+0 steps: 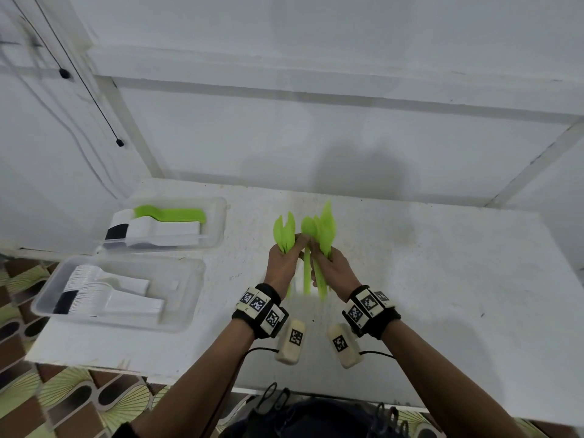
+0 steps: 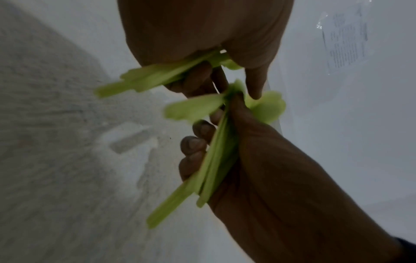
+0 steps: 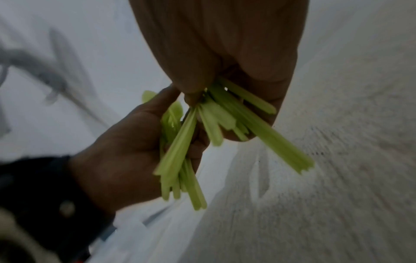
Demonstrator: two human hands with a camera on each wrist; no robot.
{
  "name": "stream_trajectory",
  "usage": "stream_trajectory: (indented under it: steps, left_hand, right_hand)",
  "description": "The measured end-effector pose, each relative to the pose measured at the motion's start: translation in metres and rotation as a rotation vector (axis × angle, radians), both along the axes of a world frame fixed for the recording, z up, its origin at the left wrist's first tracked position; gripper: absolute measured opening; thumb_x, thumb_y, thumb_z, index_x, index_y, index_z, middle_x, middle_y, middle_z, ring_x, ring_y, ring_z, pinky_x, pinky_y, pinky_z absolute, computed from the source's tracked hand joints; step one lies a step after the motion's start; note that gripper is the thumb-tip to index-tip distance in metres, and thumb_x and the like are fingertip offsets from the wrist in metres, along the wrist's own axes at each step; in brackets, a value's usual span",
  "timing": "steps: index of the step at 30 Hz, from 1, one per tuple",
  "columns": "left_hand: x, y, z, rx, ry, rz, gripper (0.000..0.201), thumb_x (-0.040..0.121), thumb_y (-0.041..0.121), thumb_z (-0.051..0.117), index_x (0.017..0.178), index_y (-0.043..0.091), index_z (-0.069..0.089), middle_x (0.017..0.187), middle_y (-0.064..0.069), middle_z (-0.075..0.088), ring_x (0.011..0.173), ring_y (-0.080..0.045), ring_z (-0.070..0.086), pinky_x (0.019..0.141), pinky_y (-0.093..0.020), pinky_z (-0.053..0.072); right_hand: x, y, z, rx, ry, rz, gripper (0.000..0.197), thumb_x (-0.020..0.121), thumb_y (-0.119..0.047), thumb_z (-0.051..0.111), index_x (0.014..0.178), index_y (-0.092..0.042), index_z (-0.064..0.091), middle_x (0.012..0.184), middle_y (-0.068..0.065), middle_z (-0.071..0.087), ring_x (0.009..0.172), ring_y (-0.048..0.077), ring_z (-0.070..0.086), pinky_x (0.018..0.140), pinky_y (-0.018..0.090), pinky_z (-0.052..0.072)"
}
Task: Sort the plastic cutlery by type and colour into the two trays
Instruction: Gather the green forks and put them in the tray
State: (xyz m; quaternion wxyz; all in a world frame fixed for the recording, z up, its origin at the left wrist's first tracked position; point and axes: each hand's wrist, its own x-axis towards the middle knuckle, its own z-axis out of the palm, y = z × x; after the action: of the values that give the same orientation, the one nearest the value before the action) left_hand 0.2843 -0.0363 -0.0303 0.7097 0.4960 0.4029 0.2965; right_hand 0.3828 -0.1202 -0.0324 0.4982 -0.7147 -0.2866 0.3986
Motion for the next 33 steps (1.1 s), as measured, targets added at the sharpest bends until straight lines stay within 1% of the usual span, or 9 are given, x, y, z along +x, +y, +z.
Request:
stream_trajectory:
  steps: [3,9,13,16,20,24,26,29,33]
  left_hand:
    - [0.002,-0.004,-0.002,-0.076,-0.051,0.043,0.016,0.097,0.02,0.069,0.095,0.005,0.071,0.061,0.009,0.064,0.048,-0.003,0.052,0.043,-0.014,0.037]
    - [-0.007,0.013,-0.012,-0.092,-0.026,0.12,0.025,0.095,0.027,0.071,0.103,0.004,0.07,0.079,-0.002,0.075,0.067,-0.014,0.07,0.048,-0.018,0.046]
    - [-0.009,0.023,-0.018,-0.022,0.043,0.148,0.024,0.091,0.029,0.076,0.096,0.006,0.073,0.085,-0.011,0.078,0.07,-0.028,0.075,0.057,-0.028,0.052]
    - [-0.01,0.02,-0.024,0.001,0.063,0.132,0.021,0.091,0.031,0.076,0.093,0.01,0.075,0.084,-0.009,0.078,0.062,-0.026,0.069,0.067,-0.038,0.057]
    - [-0.006,0.014,-0.023,-0.033,0.093,0.062,0.019,0.096,0.024,0.069,0.096,0.006,0.074,0.091,-0.008,0.078,0.063,-0.019,0.069,0.046,-0.019,0.042]
    - [-0.004,0.019,-0.027,-0.084,0.138,0.024,0.021,0.096,0.029,0.07,0.09,0.009,0.071,0.077,-0.007,0.07,0.066,-0.02,0.067,0.041,-0.02,0.033]
    - [-0.006,0.019,-0.031,-0.045,0.194,0.022,0.024,0.093,0.029,0.073,0.079,0.011,0.068,0.066,-0.003,0.062,0.057,-0.017,0.056,0.041,-0.02,0.033]
    - [-0.007,0.017,-0.034,-0.035,0.183,0.096,0.024,0.091,0.013,0.073,0.069,0.012,0.063,0.062,0.0,0.062,0.056,-0.018,0.055,0.05,-0.025,0.042]
    - [-0.005,0.022,-0.034,-0.124,0.092,0.125,0.019,0.096,0.016,0.069,0.079,0.008,0.068,0.07,-0.002,0.07,0.059,-0.015,0.066,0.058,-0.03,0.055]
  right_hand:
    - [-0.003,0.0,0.001,-0.083,-0.182,0.097,0.046,0.102,-0.057,0.047,0.082,-0.018,0.06,0.073,-0.001,0.062,0.062,0.016,0.059,0.061,0.033,0.048]
    - [-0.01,0.0,0.001,-0.067,-0.179,0.114,0.03,0.104,-0.039,0.053,0.096,-0.011,0.045,0.064,0.003,0.051,0.042,0.01,0.049,0.043,0.024,0.041]
    - [-0.017,0.003,-0.002,0.016,-0.192,-0.043,0.023,0.103,-0.03,0.057,0.103,-0.012,0.043,0.066,0.009,0.062,0.04,0.015,0.048,0.043,0.027,0.043]
    - [-0.015,0.007,0.001,0.086,-0.224,-0.162,0.023,0.099,-0.03,0.064,0.096,-0.009,0.056,0.066,0.009,0.069,0.043,0.019,0.051,0.047,0.026,0.046]
    - [-0.012,0.011,-0.006,0.077,-0.358,-0.207,0.02,0.096,-0.031,0.07,0.086,-0.014,0.07,0.07,-0.001,0.073,0.05,0.006,0.06,0.058,0.016,0.048]
    - [-0.015,0.01,-0.02,-0.003,-0.439,-0.135,0.028,0.098,-0.032,0.066,0.078,-0.015,0.076,0.077,0.008,0.074,0.068,0.023,0.068,0.074,0.037,0.052]
    - [-0.018,0.008,-0.023,-0.005,-0.478,-0.094,0.029,0.098,-0.027,0.067,0.069,-0.026,0.066,0.078,0.015,0.07,0.071,0.032,0.066,0.072,0.044,0.052]
    - [-0.017,0.006,-0.02,0.034,-0.528,0.028,0.028,0.099,-0.023,0.066,0.075,-0.009,0.07,0.074,0.012,0.06,0.069,0.034,0.063,0.065,0.048,0.052]
    - [-0.01,0.009,0.001,-0.067,-0.396,0.131,0.029,0.105,-0.032,0.055,0.082,-0.019,0.066,0.061,-0.004,0.055,0.052,0.018,0.054,0.062,0.031,0.047]
